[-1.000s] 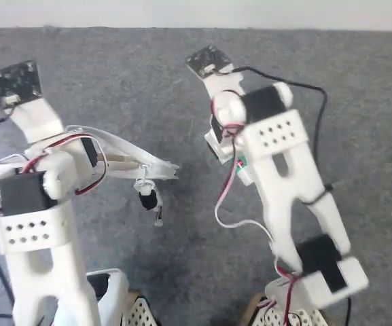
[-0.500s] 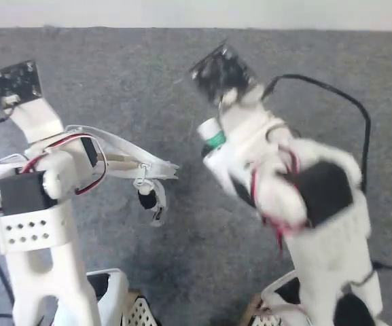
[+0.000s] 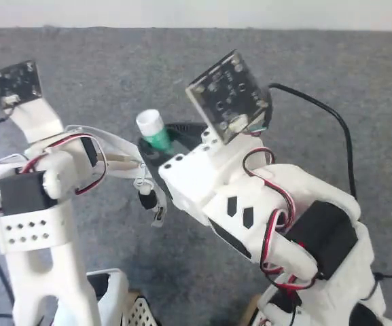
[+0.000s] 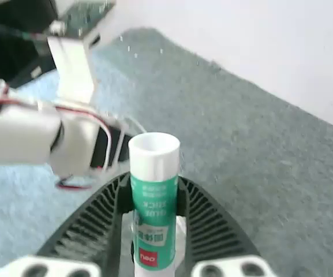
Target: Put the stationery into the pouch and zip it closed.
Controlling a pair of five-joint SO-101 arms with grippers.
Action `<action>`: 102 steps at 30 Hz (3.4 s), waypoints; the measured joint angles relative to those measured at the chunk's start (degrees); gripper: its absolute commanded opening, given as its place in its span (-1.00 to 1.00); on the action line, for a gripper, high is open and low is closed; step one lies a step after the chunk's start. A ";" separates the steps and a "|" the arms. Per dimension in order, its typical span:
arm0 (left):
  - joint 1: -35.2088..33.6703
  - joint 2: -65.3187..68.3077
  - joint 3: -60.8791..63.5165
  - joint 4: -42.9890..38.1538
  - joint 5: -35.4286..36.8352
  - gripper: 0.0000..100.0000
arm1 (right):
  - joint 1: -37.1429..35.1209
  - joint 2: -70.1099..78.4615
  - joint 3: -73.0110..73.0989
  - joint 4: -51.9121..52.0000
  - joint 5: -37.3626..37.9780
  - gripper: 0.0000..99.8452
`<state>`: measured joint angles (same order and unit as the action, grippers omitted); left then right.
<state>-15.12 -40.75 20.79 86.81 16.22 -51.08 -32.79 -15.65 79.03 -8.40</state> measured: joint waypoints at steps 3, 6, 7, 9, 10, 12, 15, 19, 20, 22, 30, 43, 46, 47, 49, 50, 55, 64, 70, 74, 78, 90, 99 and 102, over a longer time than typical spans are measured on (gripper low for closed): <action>0.00 0.00 0.00 0.00 0.00 -0.98 | -0.18 0.00 0.00 -1.85 -2.64 -0.99; 0.00 0.00 0.00 0.00 0.00 -0.98 | -0.35 0.00 0.00 -2.99 -4.48 -0.99; 0.00 0.00 0.00 0.00 0.00 -0.98 | -0.53 0.00 0.09 -3.78 -5.01 -0.99; 0.00 0.00 0.00 0.00 0.00 -0.98 | -0.79 -0.09 2.02 -6.95 -6.15 -0.99; 0.00 0.00 0.00 0.00 0.00 -0.98 | -0.79 -0.18 3.87 -9.23 -6.59 -0.99; 0.00 0.00 0.00 0.00 0.00 -0.98 | -0.79 -0.18 9.05 -14.68 -6.95 -0.99; 0.00 0.00 0.00 0.00 0.00 -0.98 | -0.70 -0.09 16.97 -22.15 -7.12 -0.99; 0.00 0.00 0.00 0.00 0.00 -0.98 | -0.62 -2.55 23.38 -28.31 -7.12 -0.99; 0.00 0.00 0.00 0.00 0.00 -0.98 | -0.62 -3.34 24.44 -29.63 -7.12 -0.99; 0.00 0.00 0.00 0.00 0.00 -0.98 | -0.70 -4.48 26.99 -32.26 -7.12 -0.99; 0.00 0.00 0.00 0.00 0.09 -0.98 | -0.70 -5.54 38.33 -44.40 -7.30 -0.99; 0.00 0.00 0.00 0.00 0.09 -0.98 | -1.14 -5.45 51.25 -60.04 -6.77 -0.99; 0.00 0.00 0.00 0.00 0.09 -0.98 | -0.88 -5.54 55.65 -64.70 -1.85 -0.99; 0.00 0.00 0.00 0.00 0.09 -0.98 | -0.88 -5.54 57.14 -66.02 0.00 -0.99; 0.00 0.00 0.00 0.00 0.09 -0.98 | -0.88 -7.21 59.60 -68.13 3.69 -0.99; 0.00 0.00 0.00 0.00 0.09 -0.98 | -0.88 -8.26 61.01 -68.92 5.36 -0.99; 0.26 0.00 0.00 0.00 0.09 -0.98 | -2.55 -13.36 65.93 -69.80 11.78 -0.98; 0.26 0.00 0.00 0.00 0.09 -0.98 | -2.90 -14.51 66.73 -68.40 13.63 -0.57; 0.00 0.00 0.00 0.00 0.09 -0.98 | -2.90 -15.47 66.73 -64.70 14.07 -0.60; 0.00 0.00 0.00 0.00 0.09 -0.98 | -2.90 -15.47 66.73 -64.62 14.07 -0.61; 0.00 0.00 0.00 0.00 0.09 -0.98 | -2.90 -17.32 66.81 -64.35 14.07 -0.61; 0.00 0.00 0.00 0.00 0.09 -0.98 | -3.43 -26.02 66.73 -56.62 14.07 -0.60; 0.00 0.00 0.09 0.00 0.09 -0.98 | -6.77 -26.20 61.80 -46.95 14.07 -0.61; 0.00 0.00 0.09 0.00 0.09 -0.98 | -6.77 -26.20 57.85 -40.97 14.07 -0.61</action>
<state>-15.12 -40.75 20.88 86.81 16.31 -57.85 -58.99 42.20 38.07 5.67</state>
